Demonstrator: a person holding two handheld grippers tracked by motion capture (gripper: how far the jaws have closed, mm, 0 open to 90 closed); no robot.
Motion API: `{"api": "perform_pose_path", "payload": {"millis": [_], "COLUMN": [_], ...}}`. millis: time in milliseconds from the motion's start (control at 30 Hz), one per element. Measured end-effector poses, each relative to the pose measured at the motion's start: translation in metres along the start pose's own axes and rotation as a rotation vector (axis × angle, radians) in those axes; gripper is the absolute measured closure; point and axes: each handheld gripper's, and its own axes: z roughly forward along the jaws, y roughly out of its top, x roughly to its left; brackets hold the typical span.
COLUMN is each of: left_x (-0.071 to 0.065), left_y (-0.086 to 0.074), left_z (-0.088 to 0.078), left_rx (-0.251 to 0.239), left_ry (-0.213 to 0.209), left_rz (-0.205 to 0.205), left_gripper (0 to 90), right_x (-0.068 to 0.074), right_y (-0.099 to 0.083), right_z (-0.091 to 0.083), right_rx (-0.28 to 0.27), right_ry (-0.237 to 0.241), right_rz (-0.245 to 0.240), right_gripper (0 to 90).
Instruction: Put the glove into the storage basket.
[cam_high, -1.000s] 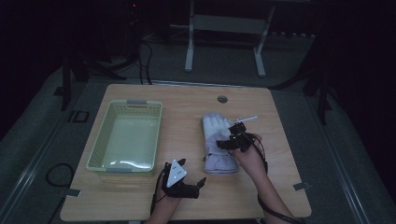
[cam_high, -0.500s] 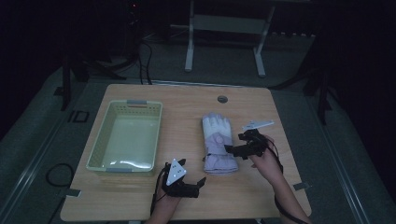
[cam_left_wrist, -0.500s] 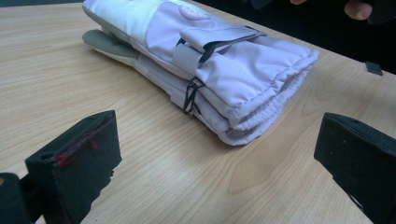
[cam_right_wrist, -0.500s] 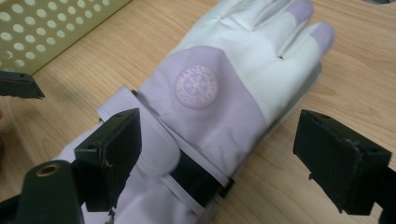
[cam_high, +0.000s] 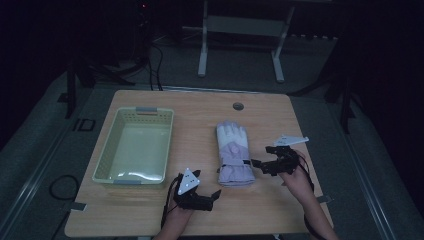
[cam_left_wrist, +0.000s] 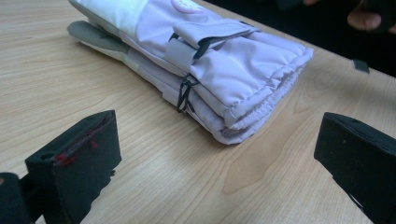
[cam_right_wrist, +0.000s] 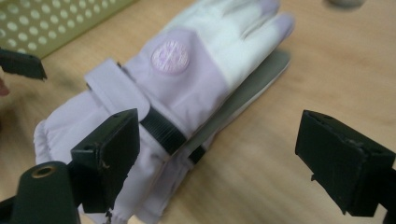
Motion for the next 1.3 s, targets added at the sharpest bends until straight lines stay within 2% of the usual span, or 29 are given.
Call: {"api": "perform_pose_path", "payload": {"millis": [133,200,300,400,500,633,767,800,833,867,900,933,967,1000,1033,1100,1167,1233,1300], "left_x": [-0.002,-0.002,-0.003,-0.001,-0.001,0.000,0.005,0.007,0.009,0.011,0.012,0.011,0.011,0.010,0.010,0.009,0.007,0.010,0.014], "left_y": [0.009,0.014,0.020,0.028,0.037,0.049,0.061,0.064,0.067,0.069,0.072,0.075,0.078,0.080,0.082,0.085,0.085,0.082,0.076], "left_z": [-0.001,-0.001,-0.001,0.001,0.002,0.007,0.015,0.018,0.021,0.023,0.026,0.029,0.032,0.034,0.037,0.042,0.045,0.046,0.048], "left_rx": [0.004,0.035,0.061,0.083,0.079,0.101,0.121,0.119,0.123,0.129,0.145,0.169,0.184,0.187,0.198,0.219,0.222,0.206,0.214], "left_ry": [-0.021,-0.042,-0.028,-0.037,-0.041,-0.020,-0.027,-0.028,-0.021,-0.011,0.007,0.042,0.042,0.029,0.036,0.026,0.053,0.069,0.059], "left_rz": [-0.001,-0.003,-0.006,-0.050,-0.074,-0.066,-0.087,-0.092,-0.094,-0.104,-0.115,-0.126,-0.123,-0.126,-0.126,-0.134,-0.130,-0.164,-0.214], "left_gripper": [0.6,0.6,0.6,0.6,0.6,0.6,0.6,0.6,0.6,0.6,0.6,0.6,0.6,0.6,0.7,0.6,2.1,12.3,12.7], "right_x": [-0.003,-0.004,-0.007,-0.010,-0.012,-0.013,-0.014,-0.014,-0.014,-0.015,-0.015,-0.014,-0.014,-0.013,-0.013,-0.013,-0.014,-0.014,-0.012], "right_y": [0.001,0.001,0.002,0.004,0.007,0.010,0.014,0.016,0.017,0.018,0.018,0.019,0.020,0.021,0.021,0.022,0.022,0.020,0.017], "right_z": [-0.008,-0.011,-0.014,-0.016,-0.017,-0.016,-0.009,-0.007,-0.004,-0.002,0.002,0.005,0.009,0.012,0.015,0.021,0.027,0.034,0.042], "right_rx": [-0.025,-0.030,-0.026,-0.032,-0.045,-0.062,-0.064,-0.065,-0.066,-0.062,-0.063,-0.055,-0.047,-0.043,-0.040,-0.041,-0.051,-0.032,-0.017], "right_ry": [-0.022,-0.041,-0.029,-0.024,0.000,0.024,0.035,0.018,0.016,0.034,0.043,0.043,0.042,0.036,0.040,0.028,0.039,0.035,0.038], "right_rz": [-0.037,-0.051,-0.016,0.004,0.015,0.028,0.048,0.059,0.077,0.089,0.091,0.097,0.093,0.089,0.093,0.082,0.107,0.124,0.138], "right_gripper": [13.9,13.9,13.6,13.2,12.8,13.5,12.3,12.4,12.8,11.5,11.4,11.4,11.5,13.5,14.5,23.1,24.2,28.4,29.8]}}
